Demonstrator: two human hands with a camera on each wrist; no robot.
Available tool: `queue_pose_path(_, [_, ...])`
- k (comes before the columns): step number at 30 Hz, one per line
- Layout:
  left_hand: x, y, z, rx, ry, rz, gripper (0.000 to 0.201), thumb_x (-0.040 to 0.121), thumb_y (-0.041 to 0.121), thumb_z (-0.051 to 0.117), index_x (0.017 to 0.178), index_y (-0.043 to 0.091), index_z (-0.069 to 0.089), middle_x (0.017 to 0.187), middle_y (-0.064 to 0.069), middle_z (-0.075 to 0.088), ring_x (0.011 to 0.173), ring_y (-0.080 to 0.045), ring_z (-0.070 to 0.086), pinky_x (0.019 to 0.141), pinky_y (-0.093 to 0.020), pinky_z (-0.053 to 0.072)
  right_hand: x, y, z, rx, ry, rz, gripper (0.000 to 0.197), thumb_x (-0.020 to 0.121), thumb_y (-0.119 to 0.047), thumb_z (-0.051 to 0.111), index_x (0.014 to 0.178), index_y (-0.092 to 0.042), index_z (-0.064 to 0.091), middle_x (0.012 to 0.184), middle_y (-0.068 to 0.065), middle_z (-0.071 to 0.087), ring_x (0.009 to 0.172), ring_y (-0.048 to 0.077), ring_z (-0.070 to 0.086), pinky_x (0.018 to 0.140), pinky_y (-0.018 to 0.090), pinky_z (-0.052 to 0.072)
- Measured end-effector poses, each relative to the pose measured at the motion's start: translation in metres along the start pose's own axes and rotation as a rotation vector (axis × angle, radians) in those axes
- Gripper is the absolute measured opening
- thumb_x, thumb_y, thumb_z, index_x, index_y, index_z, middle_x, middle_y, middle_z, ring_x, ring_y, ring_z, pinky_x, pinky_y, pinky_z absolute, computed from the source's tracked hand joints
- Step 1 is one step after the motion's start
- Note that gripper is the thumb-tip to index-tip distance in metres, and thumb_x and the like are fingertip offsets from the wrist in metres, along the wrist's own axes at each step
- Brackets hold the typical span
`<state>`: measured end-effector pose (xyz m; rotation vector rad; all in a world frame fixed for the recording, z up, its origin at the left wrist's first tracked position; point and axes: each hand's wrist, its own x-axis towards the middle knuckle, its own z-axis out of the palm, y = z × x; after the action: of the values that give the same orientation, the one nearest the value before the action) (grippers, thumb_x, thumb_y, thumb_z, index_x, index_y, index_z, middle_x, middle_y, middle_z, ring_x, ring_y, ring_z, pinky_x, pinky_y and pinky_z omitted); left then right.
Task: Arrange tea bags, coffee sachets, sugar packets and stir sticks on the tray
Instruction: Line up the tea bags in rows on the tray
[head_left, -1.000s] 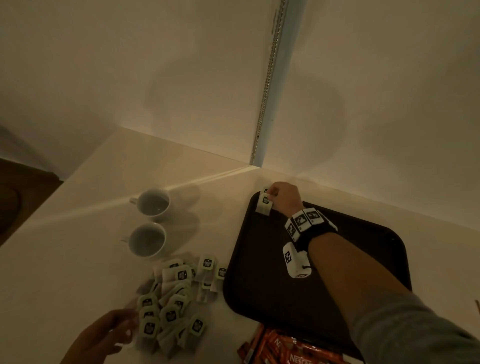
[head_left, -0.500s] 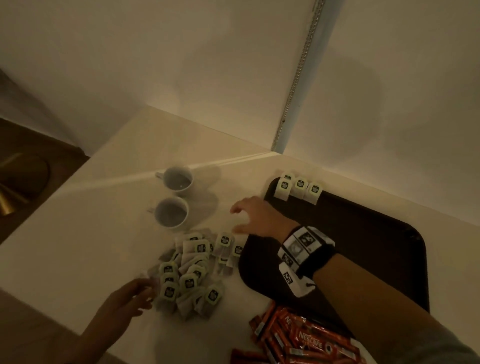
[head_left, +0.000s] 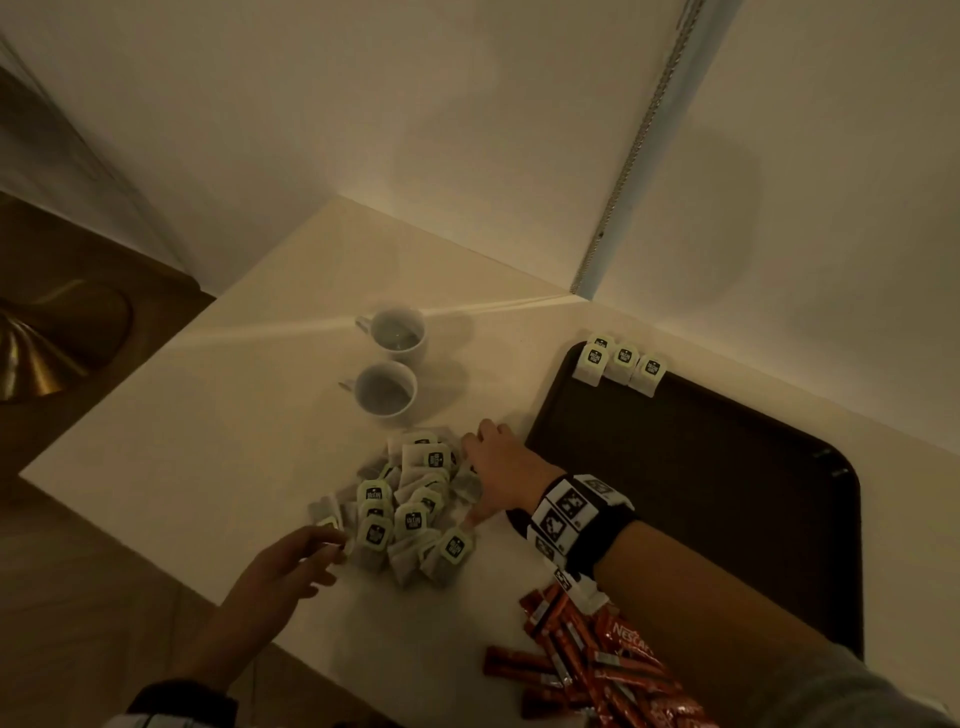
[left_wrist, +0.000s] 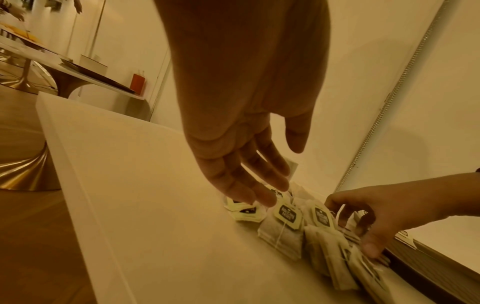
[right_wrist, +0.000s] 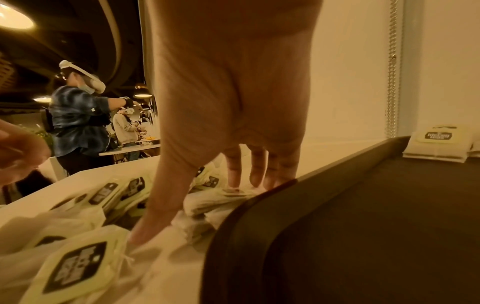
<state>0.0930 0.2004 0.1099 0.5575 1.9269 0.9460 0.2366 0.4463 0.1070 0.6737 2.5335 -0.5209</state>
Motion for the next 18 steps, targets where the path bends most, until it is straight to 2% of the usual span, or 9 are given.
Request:
queue_pose_path(3, [-0.001, -0.001, -0.003, 0.0, 0.0, 0.019, 0.018, 0.096, 0.007, 0.049, 0.098, 0.014, 0.066, 0.084, -0.002, 0.072, 0.081, -0.029, 0.065, 0.071, -0.033, 0.047, -0.002, -0.004, -0.002, 0.017, -0.005, 0.018, 0.078, 0.067, -0.041, 0.081, 0.126, -0.009, 0.041, 0.128, 0.014, 0.035, 0.118, 0.031, 0.036, 0.096, 0.045, 0.043])
queue_pose_path(7, [-0.003, 0.0, -0.005, -0.021, 0.01, 0.034, 0.018, 0.096, 0.007, 0.049, 0.098, 0.014, 0.066, 0.088, -0.005, 0.071, 0.081, -0.029, 0.065, 0.072, -0.034, 0.046, -0.002, -0.007, 0.0, 0.044, 0.003, 0.03, 0.075, 0.067, -0.029, 0.083, 0.125, -0.007, 0.04, 0.125, 0.015, 0.044, 0.115, 0.029, 0.043, 0.095, 0.041, 0.044])
queue_pose_path(12, [-0.004, -0.002, -0.006, -0.036, 0.007, 0.044, 0.02, 0.097, 0.007, 0.048, 0.1, 0.016, 0.066, 0.09, -0.007, 0.07, 0.082, -0.029, 0.064, 0.073, -0.035, 0.047, 0.0, -0.01, -0.003, -0.123, -0.02, 0.029, 0.072, 0.071, -0.04, 0.077, 0.128, -0.01, 0.045, 0.123, 0.013, 0.047, 0.116, 0.03, 0.042, 0.098, 0.045, 0.038])
queue_pose_path(15, [-0.004, -0.003, -0.006, -0.017, 0.007, 0.06, 0.02, 0.097, 0.007, 0.049, 0.099, 0.016, 0.066, 0.087, -0.004, 0.071, 0.082, -0.029, 0.065, 0.073, -0.035, 0.047, 0.0, -0.009, -0.008, -0.057, 0.012, -0.007, 0.042, 0.075, -0.034, 0.072, 0.109, -0.013, 0.06, 0.108, 0.009, 0.06, 0.105, 0.028, 0.052, 0.087, 0.039, 0.04])
queue_pose_path(17, [-0.001, -0.002, -0.007, 0.005, -0.006, 0.072, 0.019, 0.097, 0.008, 0.049, 0.1, 0.017, 0.066, 0.085, 0.001, 0.072, 0.082, -0.028, 0.066, 0.074, -0.037, 0.048, 0.0, -0.008, -0.012, 0.042, 0.003, -0.027, 0.024, 0.079, -0.025, 0.067, 0.099, -0.012, 0.062, 0.1, 0.009, 0.064, 0.095, 0.027, 0.059, 0.077, 0.034, 0.043])
queue_pose_path(18, [0.001, 0.002, -0.007, 0.013, -0.015, 0.08, 0.019, 0.097, 0.008, 0.049, 0.101, 0.017, 0.065, 0.085, 0.003, 0.072, 0.081, -0.028, 0.066, 0.074, -0.038, 0.048, -0.001, -0.007, -0.015, 0.088, 0.0, -0.043, 0.02, 0.081, -0.022, 0.066, 0.098, -0.012, 0.063, 0.099, 0.009, 0.065, 0.092, 0.026, 0.06, 0.075, 0.034, 0.045])
